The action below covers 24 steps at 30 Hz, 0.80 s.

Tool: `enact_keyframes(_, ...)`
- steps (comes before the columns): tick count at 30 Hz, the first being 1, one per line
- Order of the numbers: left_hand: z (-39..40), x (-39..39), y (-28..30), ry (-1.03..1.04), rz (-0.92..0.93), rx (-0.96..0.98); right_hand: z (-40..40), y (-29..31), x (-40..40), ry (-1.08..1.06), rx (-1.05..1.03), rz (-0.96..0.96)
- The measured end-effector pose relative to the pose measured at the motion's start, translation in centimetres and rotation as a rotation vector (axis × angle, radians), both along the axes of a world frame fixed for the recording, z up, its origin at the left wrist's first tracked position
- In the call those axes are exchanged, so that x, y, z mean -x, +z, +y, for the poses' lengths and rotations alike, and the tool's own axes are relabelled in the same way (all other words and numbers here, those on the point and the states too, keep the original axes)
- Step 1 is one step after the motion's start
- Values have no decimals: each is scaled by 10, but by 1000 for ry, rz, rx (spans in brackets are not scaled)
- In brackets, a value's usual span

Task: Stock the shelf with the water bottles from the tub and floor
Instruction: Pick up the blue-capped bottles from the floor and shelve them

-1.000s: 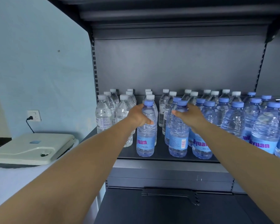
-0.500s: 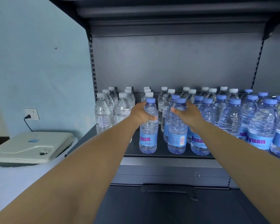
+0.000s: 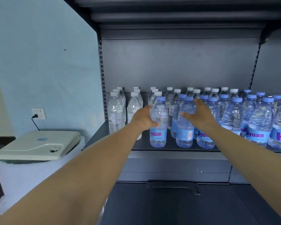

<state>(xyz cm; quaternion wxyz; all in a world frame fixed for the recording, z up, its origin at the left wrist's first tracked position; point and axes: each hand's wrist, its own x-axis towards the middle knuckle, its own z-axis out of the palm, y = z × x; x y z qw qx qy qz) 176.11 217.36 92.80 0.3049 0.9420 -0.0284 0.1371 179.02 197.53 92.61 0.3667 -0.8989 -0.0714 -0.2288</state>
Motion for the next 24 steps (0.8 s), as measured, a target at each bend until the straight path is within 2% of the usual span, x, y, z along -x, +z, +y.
enact_keyframes(4, 38, 47, -25, -10, 7, -256, 22, -15, 41, -42, 44, -43)
enact_keyframes(7, 71, 82, -51, -36, 30, -333, 48, -40, 80, -36, 100, -53)
enact_keyframes(10, 103, 116, -87, -45, 66, -350, 78, -79, 120, 19, 147, -74)
enact_keyframes(18, 169, 178, -209, -35, 207, -334, 142, -212, 196, 90, 348, 98)
enact_keyframes(24, 192, 199, -340, -18, 438, -273, 165, -334, 218, 180, 270, 333)
